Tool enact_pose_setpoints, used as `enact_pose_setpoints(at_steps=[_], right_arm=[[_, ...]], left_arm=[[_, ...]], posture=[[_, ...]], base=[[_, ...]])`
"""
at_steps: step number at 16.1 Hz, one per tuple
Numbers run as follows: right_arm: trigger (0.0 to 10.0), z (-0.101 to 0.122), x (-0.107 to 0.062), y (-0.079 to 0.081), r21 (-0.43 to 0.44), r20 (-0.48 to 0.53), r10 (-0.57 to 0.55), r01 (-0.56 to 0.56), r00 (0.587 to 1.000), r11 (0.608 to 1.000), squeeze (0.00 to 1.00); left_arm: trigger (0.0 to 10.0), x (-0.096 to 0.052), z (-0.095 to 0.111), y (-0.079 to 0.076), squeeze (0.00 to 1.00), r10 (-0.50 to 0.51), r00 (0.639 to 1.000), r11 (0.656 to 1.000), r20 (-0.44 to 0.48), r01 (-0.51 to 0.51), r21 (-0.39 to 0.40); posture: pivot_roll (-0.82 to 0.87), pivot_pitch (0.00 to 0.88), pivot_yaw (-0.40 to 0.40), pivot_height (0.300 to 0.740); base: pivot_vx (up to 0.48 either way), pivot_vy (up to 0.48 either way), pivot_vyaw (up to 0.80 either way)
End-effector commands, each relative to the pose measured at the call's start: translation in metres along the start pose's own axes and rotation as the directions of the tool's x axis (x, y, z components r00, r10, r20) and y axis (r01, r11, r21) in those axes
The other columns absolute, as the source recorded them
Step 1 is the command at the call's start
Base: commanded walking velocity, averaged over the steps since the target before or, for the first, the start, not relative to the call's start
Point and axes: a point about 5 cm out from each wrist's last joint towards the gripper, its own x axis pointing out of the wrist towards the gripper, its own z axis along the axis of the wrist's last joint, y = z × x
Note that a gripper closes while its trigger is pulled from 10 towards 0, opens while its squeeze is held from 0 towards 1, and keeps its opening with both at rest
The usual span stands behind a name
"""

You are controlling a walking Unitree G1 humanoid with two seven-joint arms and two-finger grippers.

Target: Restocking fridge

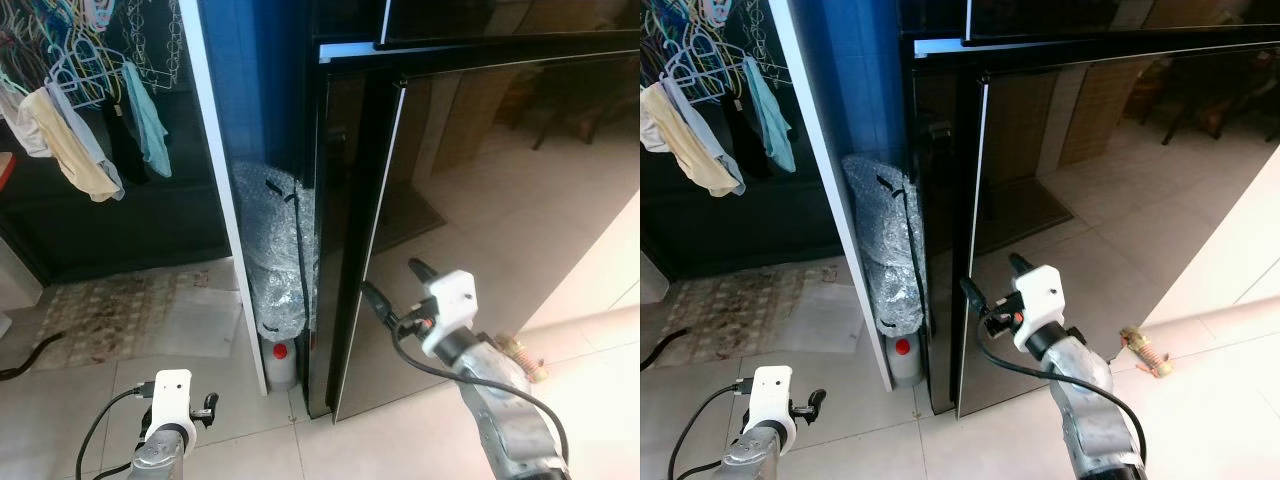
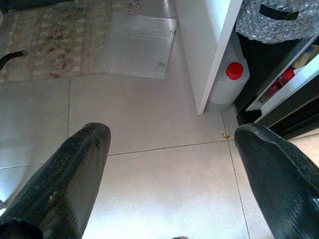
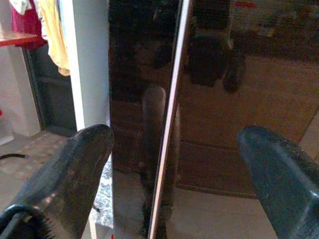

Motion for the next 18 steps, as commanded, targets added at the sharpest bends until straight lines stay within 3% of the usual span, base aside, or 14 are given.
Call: enact_pose_setpoints(at_steps=[1, 18], right_arm=[[10.0, 0.000, 0.007, 0.003, -0.007, -0.010, 0.012, -0.012, 1.000, 1.000, 0.00], [10.0, 0.013, 0.049, 0.021, -0.038, 0.022, 0.077, -0.076, 0.997, 0.996, 0.00]], left_arm=[[10.0, -0.002, -0.006, 0.000, 0.00, 0.006, 1.000, 1.000, -0.026, -0.007, -0.007], [10.0, -0.002, -0.006, 0.003, 0.00, 0.026, 0.999, 1.000, -0.025, -0.026, -0.008]], posture=[[-0.17, 0.000, -0.009, 0.740], [-0.14, 0.000, -0.015, 0.740]], base=[[0.000, 0.000, 0.00], [0.000, 0.000, 0.00]])
